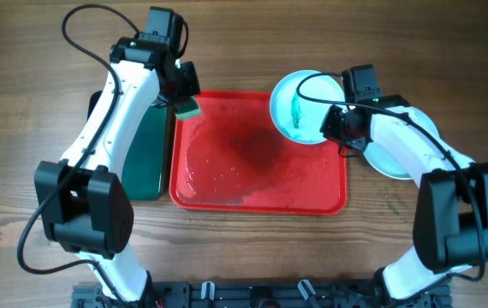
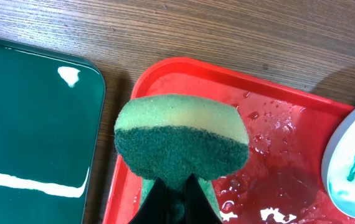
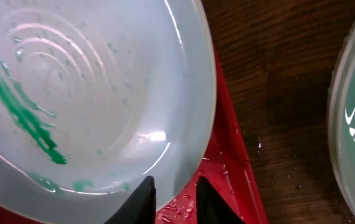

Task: Clean dirty plates on tray and stack at the side
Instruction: 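Grasp the top-right dirty plate rim with the right gripper and drag it onto the tray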

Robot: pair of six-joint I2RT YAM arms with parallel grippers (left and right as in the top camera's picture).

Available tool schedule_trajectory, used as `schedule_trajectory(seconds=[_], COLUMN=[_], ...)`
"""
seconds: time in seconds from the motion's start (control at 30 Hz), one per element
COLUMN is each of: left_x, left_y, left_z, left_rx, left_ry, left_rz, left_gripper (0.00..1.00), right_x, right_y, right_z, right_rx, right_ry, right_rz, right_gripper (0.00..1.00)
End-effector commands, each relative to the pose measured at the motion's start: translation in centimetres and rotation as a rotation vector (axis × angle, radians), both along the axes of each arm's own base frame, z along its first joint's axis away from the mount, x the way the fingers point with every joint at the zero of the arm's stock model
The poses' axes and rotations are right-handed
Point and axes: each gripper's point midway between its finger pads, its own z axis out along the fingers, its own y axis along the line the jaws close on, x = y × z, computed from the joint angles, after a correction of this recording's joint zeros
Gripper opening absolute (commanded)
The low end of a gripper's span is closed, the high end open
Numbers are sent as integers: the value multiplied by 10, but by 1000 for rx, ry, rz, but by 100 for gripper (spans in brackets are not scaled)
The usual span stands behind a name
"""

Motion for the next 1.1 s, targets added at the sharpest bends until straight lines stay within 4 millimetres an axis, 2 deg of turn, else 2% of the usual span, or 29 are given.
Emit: schedule_trajectory(seconds=[0.0,0.07,0.17,0.33,0.43,0.5,0.57,0.67,0.73,0.83,0.93,1.07], left_x=[1,1,1,1,1,1,1,1,1,1,1,1], left_y=[-1,-1,-1,-1,-1,-1,-1,-1,-1,-1,-1,-1], left_z=[-4,-4,-4,-4,-4,-4,-4,-4,-4,-4,-4,-4], left_rx=[-4,-4,-4,-4,-4,-4,-4,-4,-4,-4,-4,-4], left_ry=[8,8,8,8,7,7,7,7,7,7,7,7], left_rz=[-16,-17,-16,-17,-17,-17,-17,-16,-17,-17,-17,-17], left_gripper=[4,4,4,4,4,4,4,4,4,4,4,4], right_x=[-3,-8,-12,-38,-50,-49,-36,4,27,41,40,32], right_y=[-4,3,14,51,64,67,70,77,76,80,80,76], right_z=[-23,-32,-27,-16,-9,-6,-5,1,5,1,-13,-27], right_rx=[-31,-2,45,95,78,61,44,-25,-90,-109,-115,-111], right_ry=[60,89,97,158,178,160,86,-111,-205,-262,-241,-188], right_rz=[-11,45,124,330,449,541,620,750,774,820,844,843], right_gripper=[19,15,6,6,27,41,56,73,73,71,64,45])
